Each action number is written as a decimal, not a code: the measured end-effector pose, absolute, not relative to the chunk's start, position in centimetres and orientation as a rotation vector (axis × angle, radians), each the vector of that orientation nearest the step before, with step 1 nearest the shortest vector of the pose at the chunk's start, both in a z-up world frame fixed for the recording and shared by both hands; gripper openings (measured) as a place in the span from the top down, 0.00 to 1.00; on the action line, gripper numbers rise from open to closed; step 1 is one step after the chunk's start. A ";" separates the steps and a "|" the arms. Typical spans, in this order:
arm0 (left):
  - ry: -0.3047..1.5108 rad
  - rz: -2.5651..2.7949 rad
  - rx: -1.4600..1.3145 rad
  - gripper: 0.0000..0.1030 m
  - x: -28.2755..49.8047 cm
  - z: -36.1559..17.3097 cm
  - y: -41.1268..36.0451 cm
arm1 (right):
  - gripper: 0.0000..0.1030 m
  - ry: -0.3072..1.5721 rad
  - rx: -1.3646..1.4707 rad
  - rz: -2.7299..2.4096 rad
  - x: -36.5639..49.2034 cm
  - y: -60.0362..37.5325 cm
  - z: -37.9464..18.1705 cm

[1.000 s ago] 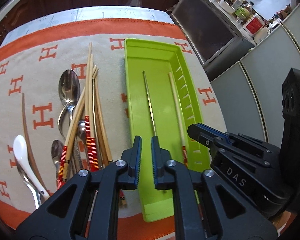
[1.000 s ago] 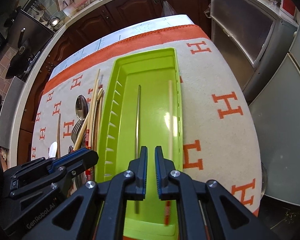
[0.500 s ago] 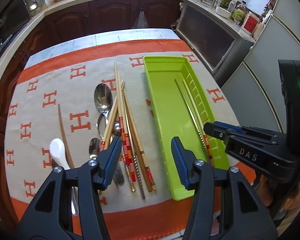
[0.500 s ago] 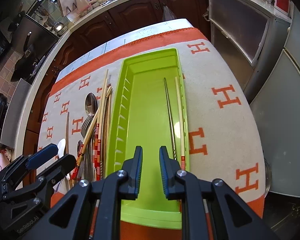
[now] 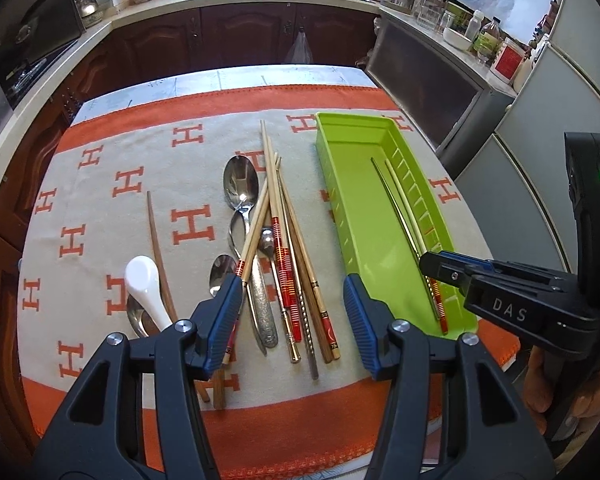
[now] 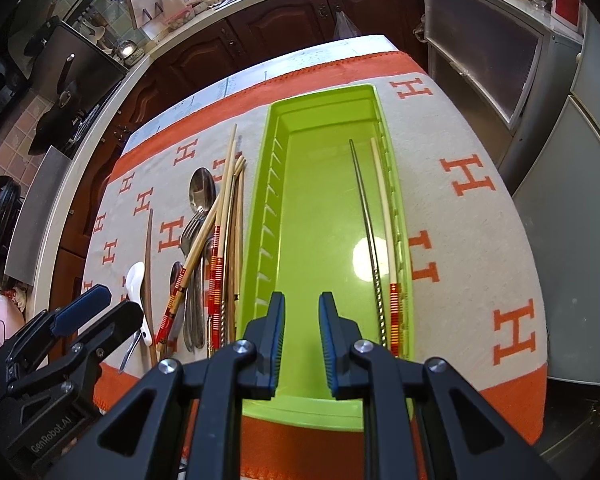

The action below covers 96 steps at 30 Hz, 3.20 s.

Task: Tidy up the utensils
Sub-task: 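Close the right tool on the white ceramic spoon's handle, then grasp a metal spoon with the left tool while the right tool lifts the white spoon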

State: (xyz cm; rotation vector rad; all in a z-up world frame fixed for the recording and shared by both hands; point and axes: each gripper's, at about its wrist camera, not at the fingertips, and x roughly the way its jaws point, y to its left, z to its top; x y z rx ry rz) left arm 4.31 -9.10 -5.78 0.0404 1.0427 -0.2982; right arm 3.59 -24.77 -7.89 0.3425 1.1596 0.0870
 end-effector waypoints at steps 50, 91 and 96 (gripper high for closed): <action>1.061 -0.067 -0.172 0.52 4.8 -7.9 9.8 | 0.72 1.147 0.081 0.301 6.3 -8.4 -6.1; 1.210 -0.093 -0.275 0.52 5.1 -14.8 12.9 | 0.74 1.243 0.026 0.537 11.5 -0.9 -13.7; 1.207 -0.091 -0.278 0.52 5.2 -14.8 12.9 | 0.75 1.227 0.000 0.571 11.0 -0.3 -13.7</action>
